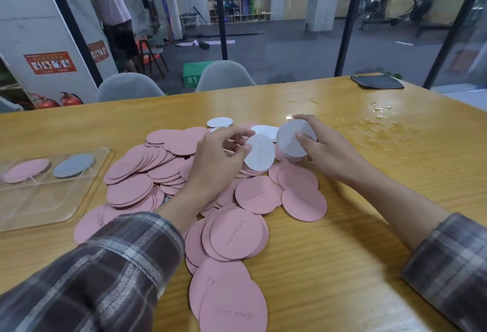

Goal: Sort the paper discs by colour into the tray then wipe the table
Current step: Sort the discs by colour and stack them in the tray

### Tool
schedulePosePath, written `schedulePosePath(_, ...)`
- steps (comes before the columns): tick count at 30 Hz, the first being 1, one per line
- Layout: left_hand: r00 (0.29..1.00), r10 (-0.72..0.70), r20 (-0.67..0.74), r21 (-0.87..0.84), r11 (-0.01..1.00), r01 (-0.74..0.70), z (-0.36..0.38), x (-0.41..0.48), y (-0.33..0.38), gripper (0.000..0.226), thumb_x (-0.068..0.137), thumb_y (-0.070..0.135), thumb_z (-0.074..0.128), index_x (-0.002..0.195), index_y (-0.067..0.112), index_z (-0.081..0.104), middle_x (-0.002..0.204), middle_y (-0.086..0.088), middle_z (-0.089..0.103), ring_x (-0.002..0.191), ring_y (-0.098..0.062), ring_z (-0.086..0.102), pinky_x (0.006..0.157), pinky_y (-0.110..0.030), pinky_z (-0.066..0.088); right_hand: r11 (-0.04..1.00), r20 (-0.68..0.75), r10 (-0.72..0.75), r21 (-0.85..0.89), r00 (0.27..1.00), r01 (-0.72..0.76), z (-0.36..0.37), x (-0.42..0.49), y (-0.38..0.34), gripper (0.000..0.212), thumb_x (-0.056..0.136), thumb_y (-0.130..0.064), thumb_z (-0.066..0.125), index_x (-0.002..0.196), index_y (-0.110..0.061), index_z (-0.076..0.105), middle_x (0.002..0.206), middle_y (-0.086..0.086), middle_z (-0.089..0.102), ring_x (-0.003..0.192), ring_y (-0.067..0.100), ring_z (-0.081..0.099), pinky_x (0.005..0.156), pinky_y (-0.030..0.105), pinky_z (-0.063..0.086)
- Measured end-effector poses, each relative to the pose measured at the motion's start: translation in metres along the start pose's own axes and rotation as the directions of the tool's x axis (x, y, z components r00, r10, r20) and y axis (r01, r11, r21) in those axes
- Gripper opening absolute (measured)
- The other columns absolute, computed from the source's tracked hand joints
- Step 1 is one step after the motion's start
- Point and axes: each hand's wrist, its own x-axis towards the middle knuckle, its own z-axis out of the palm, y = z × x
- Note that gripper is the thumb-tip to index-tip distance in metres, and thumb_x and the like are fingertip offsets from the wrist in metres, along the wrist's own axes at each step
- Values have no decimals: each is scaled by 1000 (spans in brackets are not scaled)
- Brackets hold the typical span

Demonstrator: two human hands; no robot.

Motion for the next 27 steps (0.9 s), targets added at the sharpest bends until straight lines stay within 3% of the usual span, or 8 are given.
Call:
schedulePosePath(5, 992, -122, 37, -226, 966, 127, 3, 1, 10, 19, 94, 2, 71, 103, 17, 76, 90, 3, 66, 71, -7, 65, 68, -16, 53, 993, 18, 21, 119, 1000, -23, 4, 2, 0, 35, 110, -31, 39, 143, -34, 50, 106, -11, 56, 79, 7, 52, 64, 22, 38)
schedulePosePath(9, 975, -220, 42, -264, 939, 223, 10, 0, 17, 14, 92, 1, 70, 102, 12, 70, 93, 1, 70, 67, -13, 74, 63, -22, 58, 956, 70, 64, 282, 996, -81, 5, 2, -4, 29, 111, -29, 37, 129, -35, 59, 99, 4, 62, 70, 23, 53, 54, 35, 42)
schedulePosePath(12, 963, -258, 81, -292, 918, 270, 14, -1, 20, 25, 90, -2, 69, 110, 12, 63, 104, -7, 72, 71, -28, 78, 62, -35, 64, 950, 94, 76, 296, 993, -101, 5, 0, -8, 29, 111, -30, 36, 127, -34, 60, 94, 10, 61, 64, 28, 50, 50, 36, 41)
schedulePosePath(15, 972, -201, 121, -303, 925, 229, 16, -1, 22, 34, 89, -4, 67, 116, 17, 63, 100, -16, 70, 69, -34, 77, 69, -46, 66, 959, 99, 65, 269, 993, -90, 6, -1, -9, 31, 111, -32, 35, 129, -35, 59, 99, 5, 60, 62, 25, 52, 48, 33, 42)
schedulePosePath(17, 976, -178, 124, -261, 943, 205, 18, -2, 21, 34, 89, -2, 67, 113, 20, 68, 94, -12, 68, 69, -30, 77, 71, -44, 66, 958, 102, 67, 271, 993, -93, 7, -2, -9, 31, 111, -32, 35, 130, -37, 59, 102, 4, 60, 64, 26, 52, 47, 33, 42)
schedulePosePath(21, 979, -180, 99, -231, 953, 198, 21, -3, 19, 19, 92, 4, 67, 100, 21, 72, 91, -12, 67, 70, -27, 77, 63, -35, 65, 957, 100, 85, 268, 991, -109, 6, -4, -12, 32, 111, -32, 36, 133, -37, 57, 102, 0, 59, 66, 23, 50, 48, 31, 42)
schedulePosePath(27, 978, -197, 61, -237, 949, 206, 22, -3, 13, 5, 91, 9, 73, 90, 13, 71, 93, -8, 75, 75, -25, 78, 72, -42, 66, 958, 102, 82, 267, 991, -107, 4, -5, -15, 31, 110, -31, 36, 130, -38, 59, 108, 1, 61, 74, 22, 54, 51, 31, 43)
